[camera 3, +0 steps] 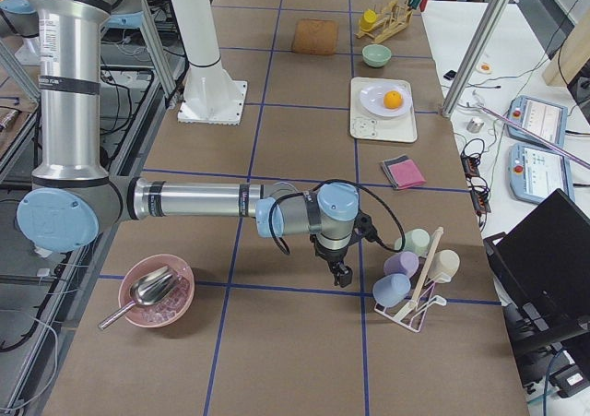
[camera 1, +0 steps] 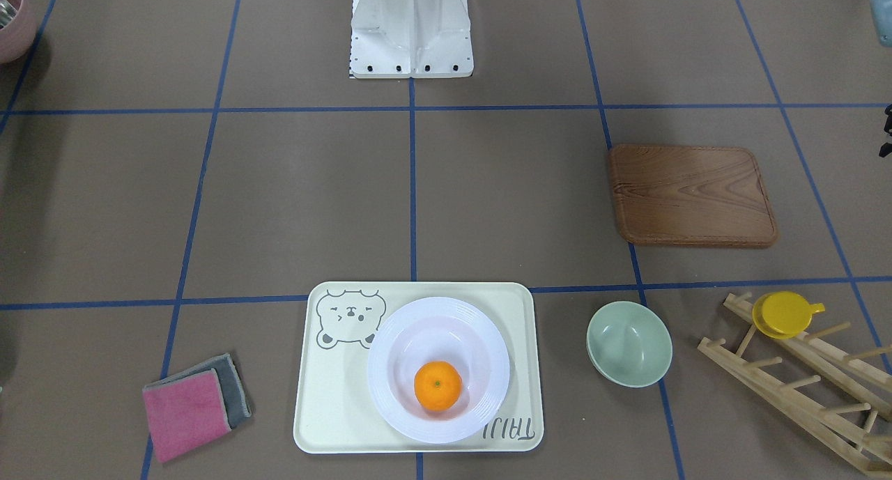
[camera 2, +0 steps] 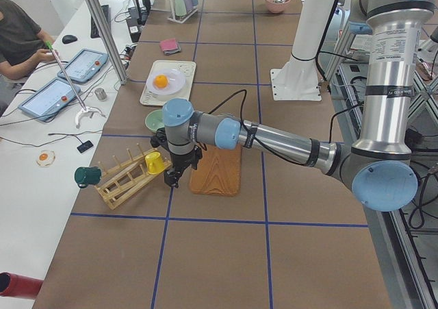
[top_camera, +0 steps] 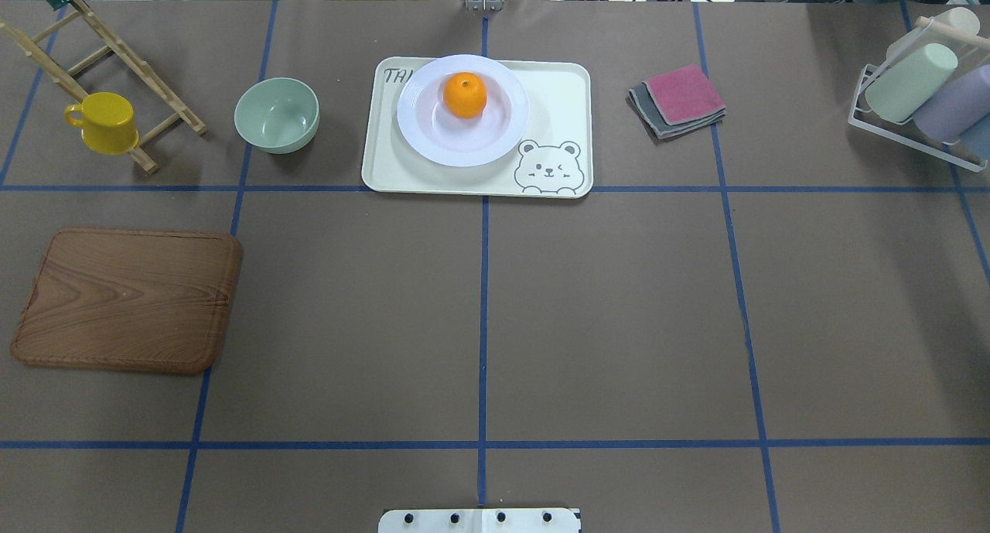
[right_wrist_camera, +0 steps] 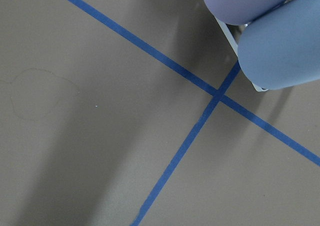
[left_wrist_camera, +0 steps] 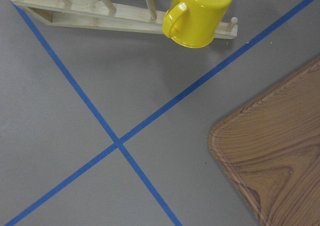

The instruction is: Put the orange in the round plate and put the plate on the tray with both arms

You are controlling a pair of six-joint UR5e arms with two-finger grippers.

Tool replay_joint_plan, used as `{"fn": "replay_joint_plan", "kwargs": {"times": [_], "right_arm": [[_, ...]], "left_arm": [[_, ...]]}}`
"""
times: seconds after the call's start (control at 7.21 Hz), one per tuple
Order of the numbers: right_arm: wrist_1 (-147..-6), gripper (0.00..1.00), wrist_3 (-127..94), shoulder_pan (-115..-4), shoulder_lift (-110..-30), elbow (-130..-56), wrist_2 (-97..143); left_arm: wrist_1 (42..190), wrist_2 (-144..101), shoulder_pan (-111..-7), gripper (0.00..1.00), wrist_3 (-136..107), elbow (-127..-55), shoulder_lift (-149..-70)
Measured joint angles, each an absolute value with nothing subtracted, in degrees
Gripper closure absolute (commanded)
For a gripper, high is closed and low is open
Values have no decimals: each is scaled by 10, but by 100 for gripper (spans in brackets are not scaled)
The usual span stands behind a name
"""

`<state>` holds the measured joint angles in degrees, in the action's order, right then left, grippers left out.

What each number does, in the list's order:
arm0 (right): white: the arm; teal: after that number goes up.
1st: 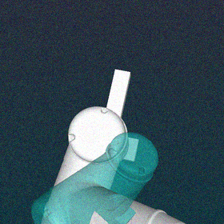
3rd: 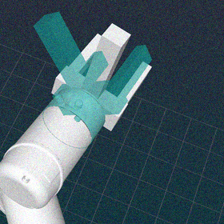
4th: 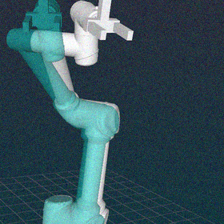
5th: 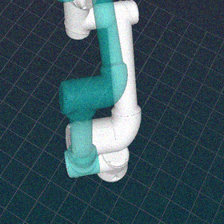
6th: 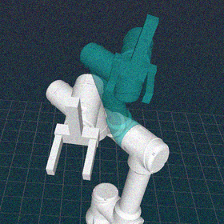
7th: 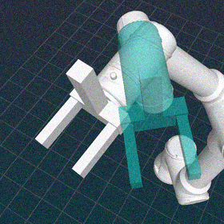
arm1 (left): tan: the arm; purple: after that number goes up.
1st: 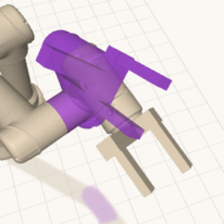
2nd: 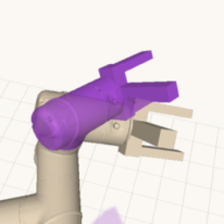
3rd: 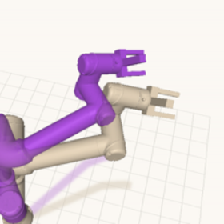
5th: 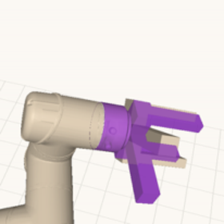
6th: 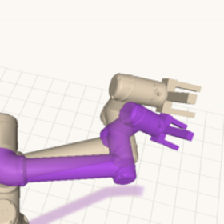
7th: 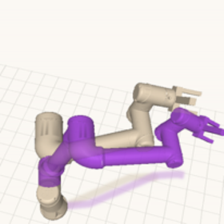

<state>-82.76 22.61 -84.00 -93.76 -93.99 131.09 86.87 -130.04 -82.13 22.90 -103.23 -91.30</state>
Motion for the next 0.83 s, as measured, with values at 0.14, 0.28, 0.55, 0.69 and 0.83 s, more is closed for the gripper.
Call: {"fn": "replay_joint_plan", "kwargs": {"times": [0.14,0.28,0.55,0.69,0.83], "right_arm": [[-828,0,227,-841,-937,-937,1311],[-828,0,226,-841,-936,-935,1313],[-827,0,226,-841,-933,-928,1314],[-827,0,224,-841,-930,-922,1314],[-827,0,223,-840,-928,-916,1314]], "left_arm": [[870,-1300,-819,1,227,-1027,-918],[873,-1301,-817,1,224,-1016,-925],[877,-1304,-816,1,220,-999,-940],[877,-1304,-815,1,219,-997,-945],[877,-1303,-815,1,219,-992,-951]]}}
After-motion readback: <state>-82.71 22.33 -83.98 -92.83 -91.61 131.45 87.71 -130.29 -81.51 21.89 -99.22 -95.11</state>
